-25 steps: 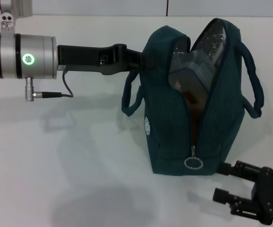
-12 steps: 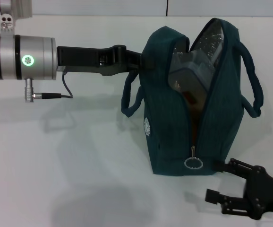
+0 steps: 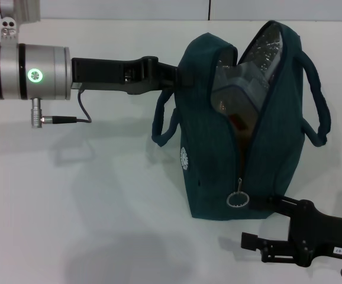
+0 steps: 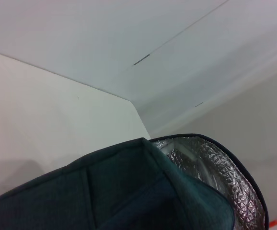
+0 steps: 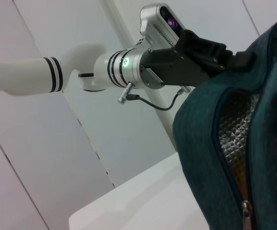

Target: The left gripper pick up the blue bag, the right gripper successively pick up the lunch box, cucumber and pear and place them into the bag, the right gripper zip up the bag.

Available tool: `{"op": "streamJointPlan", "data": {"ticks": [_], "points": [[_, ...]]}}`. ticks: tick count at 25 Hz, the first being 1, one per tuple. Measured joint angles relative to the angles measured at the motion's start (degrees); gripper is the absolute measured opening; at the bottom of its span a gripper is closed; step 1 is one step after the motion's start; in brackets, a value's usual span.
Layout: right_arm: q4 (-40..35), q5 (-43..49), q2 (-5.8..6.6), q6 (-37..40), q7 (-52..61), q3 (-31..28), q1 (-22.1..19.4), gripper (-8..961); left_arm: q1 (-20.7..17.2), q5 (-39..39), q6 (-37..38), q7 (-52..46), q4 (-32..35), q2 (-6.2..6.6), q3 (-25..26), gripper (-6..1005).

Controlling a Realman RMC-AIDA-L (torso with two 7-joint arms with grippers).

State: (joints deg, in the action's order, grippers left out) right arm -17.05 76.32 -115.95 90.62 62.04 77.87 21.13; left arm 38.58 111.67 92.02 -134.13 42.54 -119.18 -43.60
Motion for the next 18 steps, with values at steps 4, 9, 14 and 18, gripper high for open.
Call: {"op": "streamJointPlan", "data": {"ticks": [4,9,14,18], "points": [[0.0,-0.1,-0.06,-0.3,0.0,0.3,0.3,878,0.0,0.0,0.0,0.0,0.0,0.0,0.0,131],[-0.1,-1.5,-0.12,-1.1,0.2,1.1,0.8,877,0.0,0.0,0.0,0.4,-0.2,0.01,0.0,132],[0.3,-2.4,-0.15,-3.2,1.9,1.8,1.1,876,0.0,0.0,0.0,0.6,-0.3,0.01,0.0,133],[0.5,-3.2,-0.15,-3.6,2.0,1.9,1.2,876,0.0,0.0,0.0,0.6,-0.3,0.0,0.0,134]]}}
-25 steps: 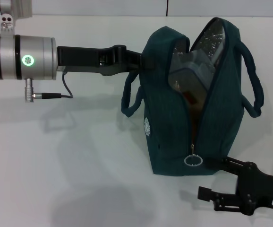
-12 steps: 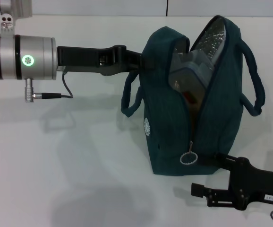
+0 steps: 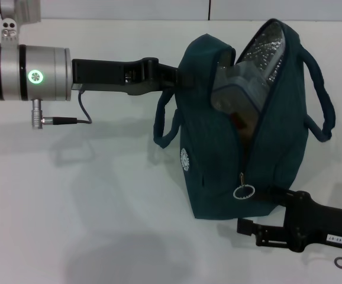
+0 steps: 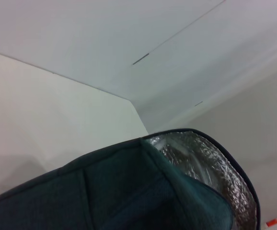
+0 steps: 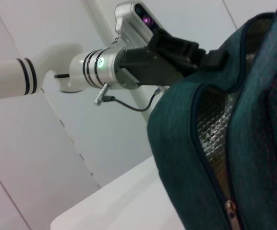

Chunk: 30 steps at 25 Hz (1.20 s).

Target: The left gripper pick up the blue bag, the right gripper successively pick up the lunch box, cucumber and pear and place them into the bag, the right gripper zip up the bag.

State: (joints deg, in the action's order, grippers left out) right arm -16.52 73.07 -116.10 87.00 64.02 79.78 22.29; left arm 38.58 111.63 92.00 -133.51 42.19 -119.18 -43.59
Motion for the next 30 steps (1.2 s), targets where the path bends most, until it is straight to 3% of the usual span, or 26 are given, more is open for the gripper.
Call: {"op": "streamJointPlan", "data": {"ticks": [13,30], "points": [[-0.6,-4.3,0.0,-0.6,-0.2,6.5,2.1,860,0.4,-0.1,0.0,0.1,0.0,0.0,0.0,136],[-0.7,-5.1,0.0,-2.7,-0.3,6.7,2.5,828,0.1,-0.1,-0.2,0.3,0.0,0.06,0.2,140]]}}
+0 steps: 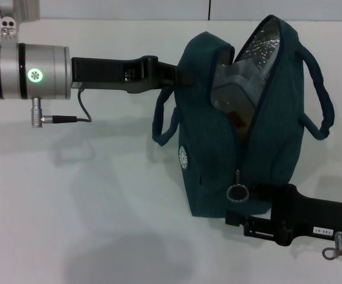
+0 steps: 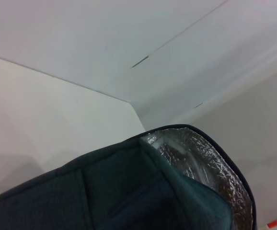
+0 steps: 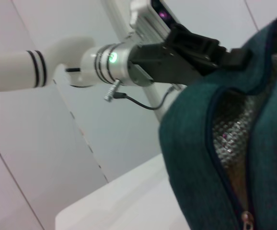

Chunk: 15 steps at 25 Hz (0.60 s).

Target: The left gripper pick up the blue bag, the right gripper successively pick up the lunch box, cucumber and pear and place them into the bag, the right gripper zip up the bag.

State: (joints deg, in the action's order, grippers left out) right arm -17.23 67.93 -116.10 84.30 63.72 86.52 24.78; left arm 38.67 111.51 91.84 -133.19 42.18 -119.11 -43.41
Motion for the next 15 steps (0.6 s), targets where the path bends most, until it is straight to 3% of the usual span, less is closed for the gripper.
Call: {"op": "streamJointPlan", "data": {"ticks": [10,15], "points": [[0.1,-0.4,0.0,-0.7,0.1,0.1,0.0,366,-0.1,0.0,0.1,0.2,0.1,0.11,-0.2,142],[0.3,-0.5,0.0,-0.8,0.1,0.1,0.0,204,-0.2,0.0,0.2,0.4,0.0,0.07,-0.2,143]]}}
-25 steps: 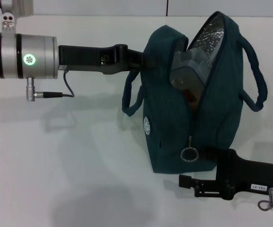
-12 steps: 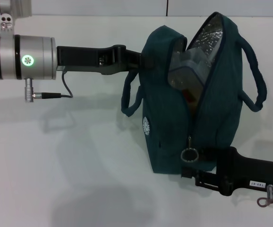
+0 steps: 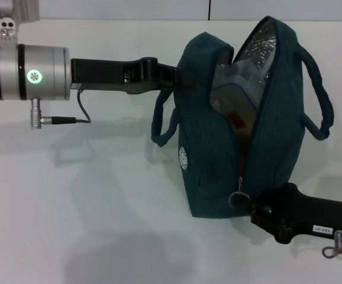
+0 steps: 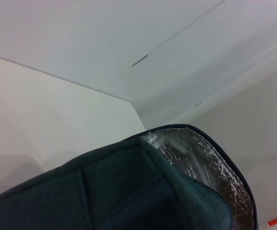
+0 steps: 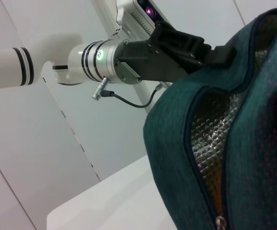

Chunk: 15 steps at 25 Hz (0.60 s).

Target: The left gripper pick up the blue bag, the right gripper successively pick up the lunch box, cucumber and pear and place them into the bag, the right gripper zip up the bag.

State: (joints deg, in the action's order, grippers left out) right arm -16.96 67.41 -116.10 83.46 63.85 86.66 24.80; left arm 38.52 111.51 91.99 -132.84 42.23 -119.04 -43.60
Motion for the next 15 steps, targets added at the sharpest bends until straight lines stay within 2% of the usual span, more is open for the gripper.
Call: {"op": "streamJointPlan", "data": {"ticks": [12,15], "points": [[-0.1,0.0,0.39,1.0,0.0,-0.4,-1.4,17,-0.1,0.0,0.1,0.1,0.0,0.0,0.4,145],[-0.5,-0.2,0.65,2.8,-0.1,-1.2,-2.9,18,-0.3,0.0,-0.1,0.1,0.0,0.08,0.5,146]]}}
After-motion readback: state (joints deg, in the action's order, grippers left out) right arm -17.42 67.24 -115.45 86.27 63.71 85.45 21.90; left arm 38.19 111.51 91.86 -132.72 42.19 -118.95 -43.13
